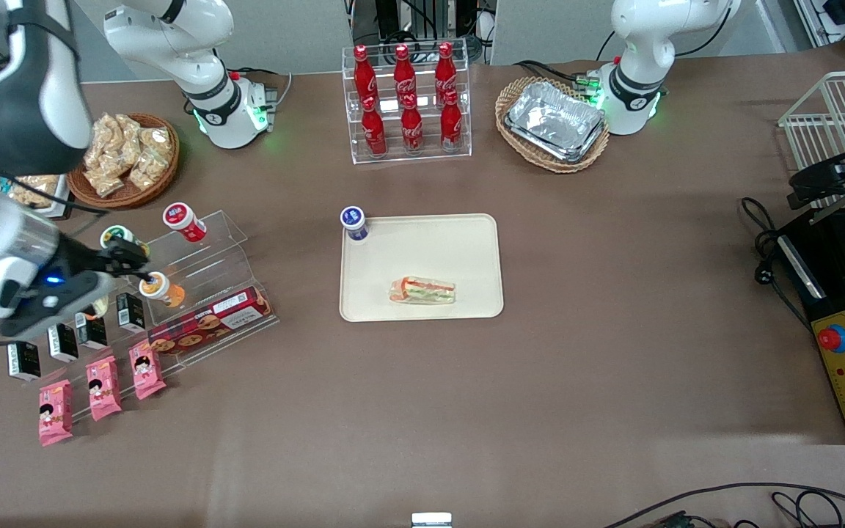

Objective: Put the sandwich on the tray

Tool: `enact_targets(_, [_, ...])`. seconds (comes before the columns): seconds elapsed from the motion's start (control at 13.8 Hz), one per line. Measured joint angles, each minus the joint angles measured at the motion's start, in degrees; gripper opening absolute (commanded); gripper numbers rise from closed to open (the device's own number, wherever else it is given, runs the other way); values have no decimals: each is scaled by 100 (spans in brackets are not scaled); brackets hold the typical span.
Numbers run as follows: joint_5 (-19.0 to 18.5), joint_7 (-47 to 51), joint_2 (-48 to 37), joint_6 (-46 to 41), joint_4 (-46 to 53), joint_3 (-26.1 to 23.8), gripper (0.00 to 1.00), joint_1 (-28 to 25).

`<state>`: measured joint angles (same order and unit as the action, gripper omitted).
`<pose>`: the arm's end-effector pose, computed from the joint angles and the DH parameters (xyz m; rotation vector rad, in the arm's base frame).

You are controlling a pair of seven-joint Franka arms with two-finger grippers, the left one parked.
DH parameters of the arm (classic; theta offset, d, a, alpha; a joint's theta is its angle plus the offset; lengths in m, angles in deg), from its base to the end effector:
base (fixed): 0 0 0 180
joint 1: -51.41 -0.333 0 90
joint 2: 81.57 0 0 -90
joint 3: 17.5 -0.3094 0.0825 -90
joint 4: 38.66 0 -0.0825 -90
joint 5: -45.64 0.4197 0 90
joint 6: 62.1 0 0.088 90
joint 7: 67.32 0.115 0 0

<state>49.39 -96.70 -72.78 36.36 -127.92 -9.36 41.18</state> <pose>0.6436 0.0355 0.5357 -2.9885 -0.8298 -0.0290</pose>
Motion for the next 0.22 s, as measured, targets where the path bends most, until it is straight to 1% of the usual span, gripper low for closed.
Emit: enact_targets(0.22, [-2, 0, -79, -255, 173, 514, 100, 26])
